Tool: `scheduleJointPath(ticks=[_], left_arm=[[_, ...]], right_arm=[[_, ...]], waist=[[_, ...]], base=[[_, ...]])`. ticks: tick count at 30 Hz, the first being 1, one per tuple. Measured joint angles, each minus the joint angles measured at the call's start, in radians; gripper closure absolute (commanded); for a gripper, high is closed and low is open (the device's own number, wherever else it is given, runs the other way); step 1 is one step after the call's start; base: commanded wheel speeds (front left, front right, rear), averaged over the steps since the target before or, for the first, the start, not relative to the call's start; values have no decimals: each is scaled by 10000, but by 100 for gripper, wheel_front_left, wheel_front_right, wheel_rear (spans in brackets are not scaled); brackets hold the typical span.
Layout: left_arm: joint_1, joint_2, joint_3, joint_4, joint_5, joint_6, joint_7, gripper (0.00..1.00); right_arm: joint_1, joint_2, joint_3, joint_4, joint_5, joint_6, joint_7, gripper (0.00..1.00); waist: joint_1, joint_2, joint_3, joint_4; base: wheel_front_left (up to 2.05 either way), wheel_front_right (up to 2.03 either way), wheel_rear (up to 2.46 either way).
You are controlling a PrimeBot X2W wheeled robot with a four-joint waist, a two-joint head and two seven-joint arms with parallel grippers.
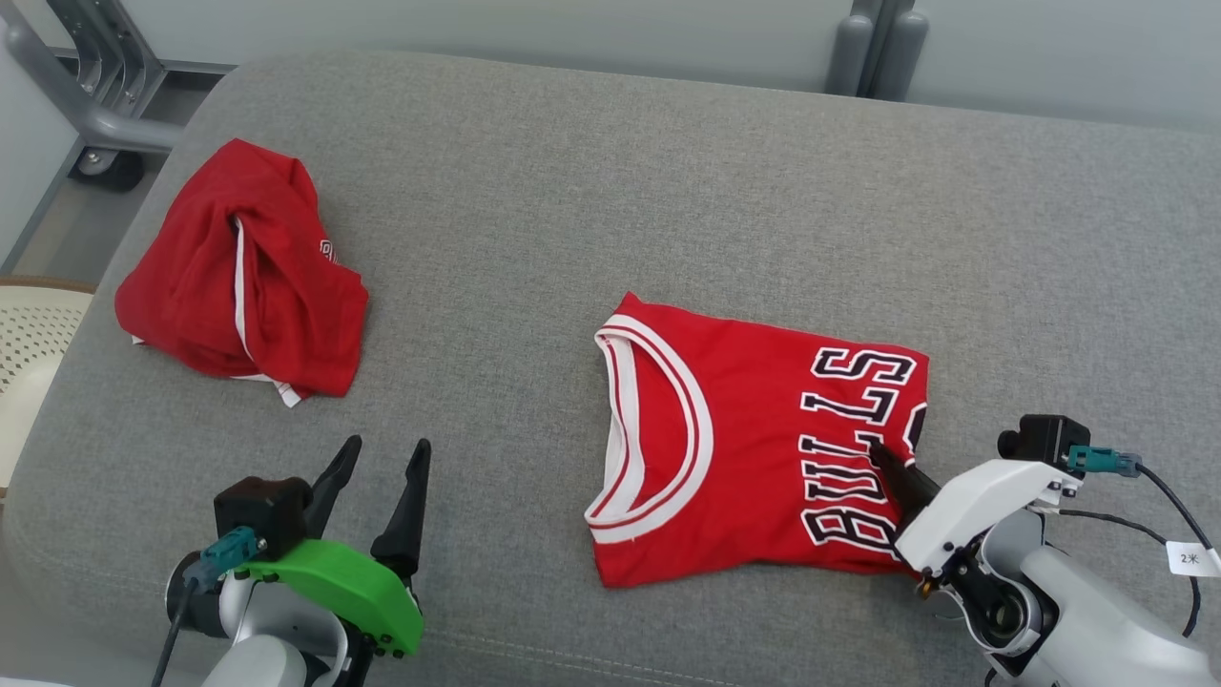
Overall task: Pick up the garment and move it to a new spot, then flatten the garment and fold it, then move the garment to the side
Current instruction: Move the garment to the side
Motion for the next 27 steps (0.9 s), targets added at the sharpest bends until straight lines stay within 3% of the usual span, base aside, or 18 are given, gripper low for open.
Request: scheduleJointPath(ticks=[12, 27], left_arm=[[6, 33, 163, 0, -2, 13, -4, 0], [-4, 165, 157, -874, 213, 15, -35, 0]], right_arm=[[-518, -107, -71, 33, -293, 274, -307, 100], [-1502, -1595, -217, -65, -832, 439, -82, 100]], waist=[[0, 0, -56, -157], [0, 0, 88, -1184]], base=[[0, 0, 0], [0, 0, 0]])
